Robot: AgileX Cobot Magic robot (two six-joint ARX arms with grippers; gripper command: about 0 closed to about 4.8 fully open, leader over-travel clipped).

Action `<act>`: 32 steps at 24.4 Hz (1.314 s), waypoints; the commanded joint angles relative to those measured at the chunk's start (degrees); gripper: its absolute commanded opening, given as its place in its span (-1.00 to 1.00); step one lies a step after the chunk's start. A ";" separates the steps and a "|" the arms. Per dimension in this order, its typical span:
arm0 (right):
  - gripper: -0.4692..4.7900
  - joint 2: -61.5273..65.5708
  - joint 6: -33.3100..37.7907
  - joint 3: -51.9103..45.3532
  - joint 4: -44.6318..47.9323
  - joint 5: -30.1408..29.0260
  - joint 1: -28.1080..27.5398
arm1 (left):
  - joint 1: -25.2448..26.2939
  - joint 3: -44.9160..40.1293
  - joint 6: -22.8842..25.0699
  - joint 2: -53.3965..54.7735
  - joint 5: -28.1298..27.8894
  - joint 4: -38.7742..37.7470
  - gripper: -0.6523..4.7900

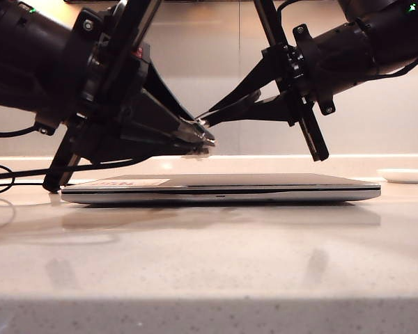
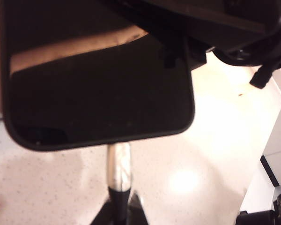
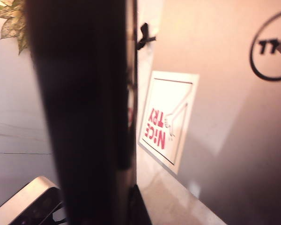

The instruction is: Pick up the charging cable and the phone, plug the charging cable into the charging port on the phone, and finally place them back on the table.

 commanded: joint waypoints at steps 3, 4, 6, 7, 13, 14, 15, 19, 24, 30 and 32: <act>-0.85 -0.70 -0.35 0.31 0.68 -2.54 0.37 | 0.15 0.24 0.04 -0.22 -1.14 2.73 -0.78; -0.85 -0.74 -0.35 0.31 1.07 -2.54 0.37 | 0.15 0.24 0.04 -0.22 -1.14 2.73 -0.78; -0.85 -1.01 -0.35 0.35 1.49 -2.34 0.33 | 0.15 0.24 0.04 -0.24 -1.14 2.75 -0.67; -0.85 -1.11 -0.33 0.35 1.66 -2.32 0.35 | 0.15 0.26 0.04 -0.24 -1.14 2.78 -0.51; -0.85 -1.57 -0.37 0.66 1.66 -0.17 0.15 | 0.15 0.35 0.02 -0.72 -1.14 3.89 0.13; -0.85 -1.73 -0.39 0.66 1.62 0.44 -0.20 | 0.15 0.55 0.04 -1.03 -1.14 3.83 0.13; -0.85 -1.97 -0.44 0.66 1.60 0.81 -0.77 | 0.15 0.81 0.04 -1.70 -1.14 3.83 0.13; -0.85 -2.73 -1.16 0.66 0.70 1.51 -4.94 | 0.17 2.34 0.42 -4.46 -1.14 3.50 0.09; -0.85 -5.97 -6.71 0.70 -8.04 0.90 -14.67 | 1.27 7.67 8.41 -7.52 -1.14 -6.01 -0.78; -0.85 -7.82 -14.91 3.54 -25.49 -5.07 -28.09 | 9.33 15.43 17.84 -10.40 -1.14 -21.49 -0.78; -0.85 -7.78 -19.56 5.75 -31.43 -4.92 -30.91 | 13.18 17.73 21.29 -10.91 -1.14 -26.80 -0.78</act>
